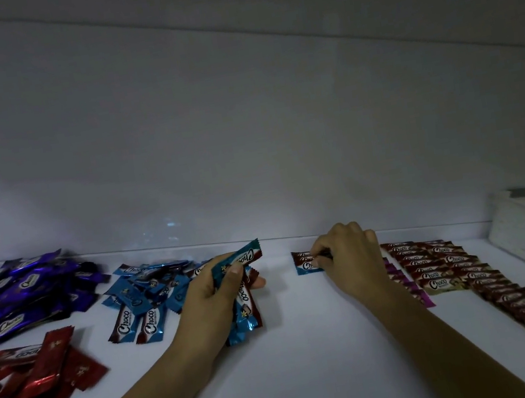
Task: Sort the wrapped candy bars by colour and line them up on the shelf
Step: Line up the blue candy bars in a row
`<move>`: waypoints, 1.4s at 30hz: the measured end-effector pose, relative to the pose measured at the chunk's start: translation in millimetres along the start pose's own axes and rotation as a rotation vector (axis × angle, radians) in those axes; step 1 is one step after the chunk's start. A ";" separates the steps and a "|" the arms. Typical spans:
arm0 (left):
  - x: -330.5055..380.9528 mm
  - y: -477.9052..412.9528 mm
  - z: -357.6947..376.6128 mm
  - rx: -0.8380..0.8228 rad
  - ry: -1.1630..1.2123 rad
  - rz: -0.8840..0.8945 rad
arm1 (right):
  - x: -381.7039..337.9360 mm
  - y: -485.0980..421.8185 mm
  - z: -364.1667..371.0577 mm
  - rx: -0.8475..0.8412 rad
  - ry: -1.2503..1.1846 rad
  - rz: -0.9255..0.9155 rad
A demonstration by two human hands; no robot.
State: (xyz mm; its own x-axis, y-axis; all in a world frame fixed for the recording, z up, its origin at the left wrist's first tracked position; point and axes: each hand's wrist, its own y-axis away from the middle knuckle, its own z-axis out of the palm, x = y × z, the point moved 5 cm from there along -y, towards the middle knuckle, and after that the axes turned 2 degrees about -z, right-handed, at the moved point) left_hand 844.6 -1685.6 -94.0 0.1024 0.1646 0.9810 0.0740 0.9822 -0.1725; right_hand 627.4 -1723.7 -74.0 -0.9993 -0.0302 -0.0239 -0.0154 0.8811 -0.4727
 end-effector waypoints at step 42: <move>4.2 4.5 3.2 -0.050 -0.001 -0.062 | -4.6 1.1 -8.6 -0.122 -0.231 -0.085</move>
State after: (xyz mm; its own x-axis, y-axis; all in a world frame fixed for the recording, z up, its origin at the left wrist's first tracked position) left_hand 842.2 -1680.2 -90.3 0.0950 0.1038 0.9900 0.1293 0.9848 -0.1157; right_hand 631.7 -1718.5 -66.9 -0.9598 -0.2011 -0.1959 -0.1169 0.9207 -0.3724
